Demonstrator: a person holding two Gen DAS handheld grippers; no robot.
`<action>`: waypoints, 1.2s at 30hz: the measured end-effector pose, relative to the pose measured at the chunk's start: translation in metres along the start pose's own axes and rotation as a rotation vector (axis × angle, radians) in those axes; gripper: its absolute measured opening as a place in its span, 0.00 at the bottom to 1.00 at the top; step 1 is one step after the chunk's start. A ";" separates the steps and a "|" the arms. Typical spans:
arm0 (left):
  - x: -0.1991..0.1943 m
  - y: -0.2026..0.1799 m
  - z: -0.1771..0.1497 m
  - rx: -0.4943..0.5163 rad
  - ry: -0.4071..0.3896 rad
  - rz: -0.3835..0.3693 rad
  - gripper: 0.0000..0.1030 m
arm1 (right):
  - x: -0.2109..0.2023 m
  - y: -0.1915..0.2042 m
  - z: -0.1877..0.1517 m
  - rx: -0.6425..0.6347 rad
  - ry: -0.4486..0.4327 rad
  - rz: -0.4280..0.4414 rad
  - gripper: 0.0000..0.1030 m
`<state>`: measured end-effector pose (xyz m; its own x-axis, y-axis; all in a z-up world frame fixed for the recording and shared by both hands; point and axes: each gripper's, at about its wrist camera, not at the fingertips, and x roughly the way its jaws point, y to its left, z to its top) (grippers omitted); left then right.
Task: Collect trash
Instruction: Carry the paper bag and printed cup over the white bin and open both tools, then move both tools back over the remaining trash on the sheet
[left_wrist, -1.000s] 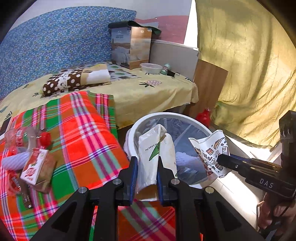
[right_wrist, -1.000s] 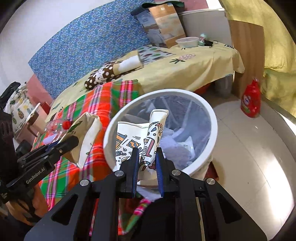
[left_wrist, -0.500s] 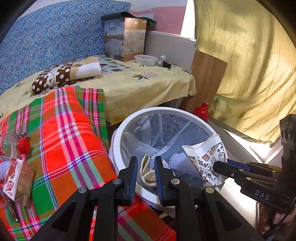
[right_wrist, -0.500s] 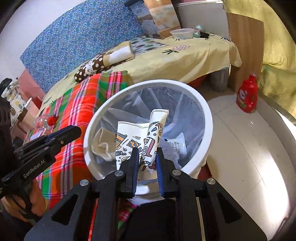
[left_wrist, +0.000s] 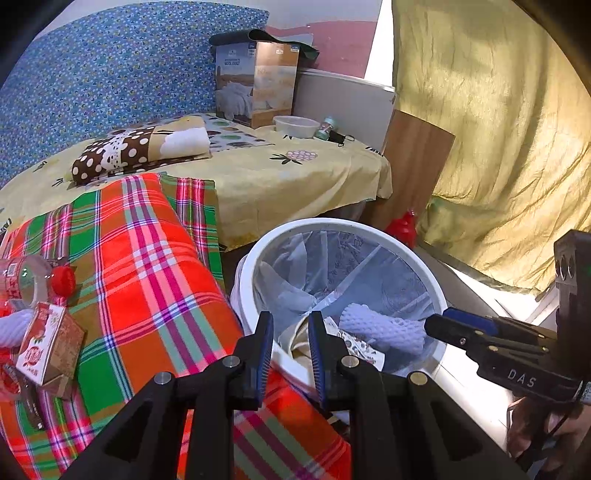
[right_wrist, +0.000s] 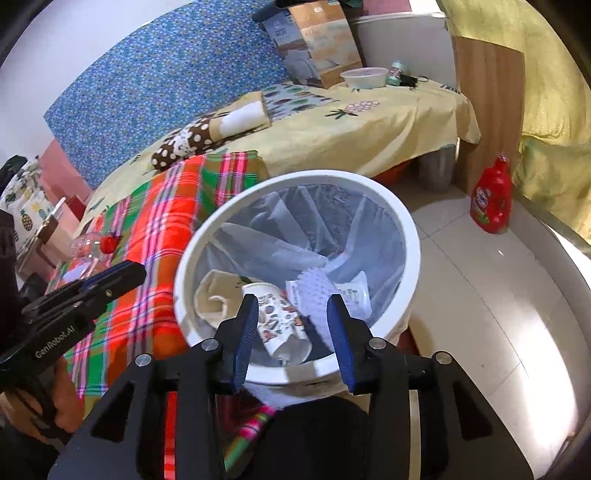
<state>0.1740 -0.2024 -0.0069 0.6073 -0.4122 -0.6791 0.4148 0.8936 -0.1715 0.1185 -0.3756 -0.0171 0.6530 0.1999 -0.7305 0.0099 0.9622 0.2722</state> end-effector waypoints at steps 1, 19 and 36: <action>-0.003 0.000 -0.001 -0.001 -0.001 0.001 0.18 | 0.000 0.002 0.000 -0.004 -0.003 0.004 0.40; -0.067 0.033 -0.039 -0.083 -0.046 0.104 0.19 | -0.013 0.064 -0.018 -0.155 -0.047 0.115 0.40; -0.109 0.076 -0.080 -0.173 -0.060 0.195 0.19 | -0.008 0.108 -0.034 -0.250 -0.004 0.206 0.40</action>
<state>0.0849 -0.0756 -0.0033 0.7056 -0.2345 -0.6687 0.1671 0.9721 -0.1646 0.0886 -0.2665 -0.0035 0.6253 0.3950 -0.6730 -0.3086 0.9173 0.2517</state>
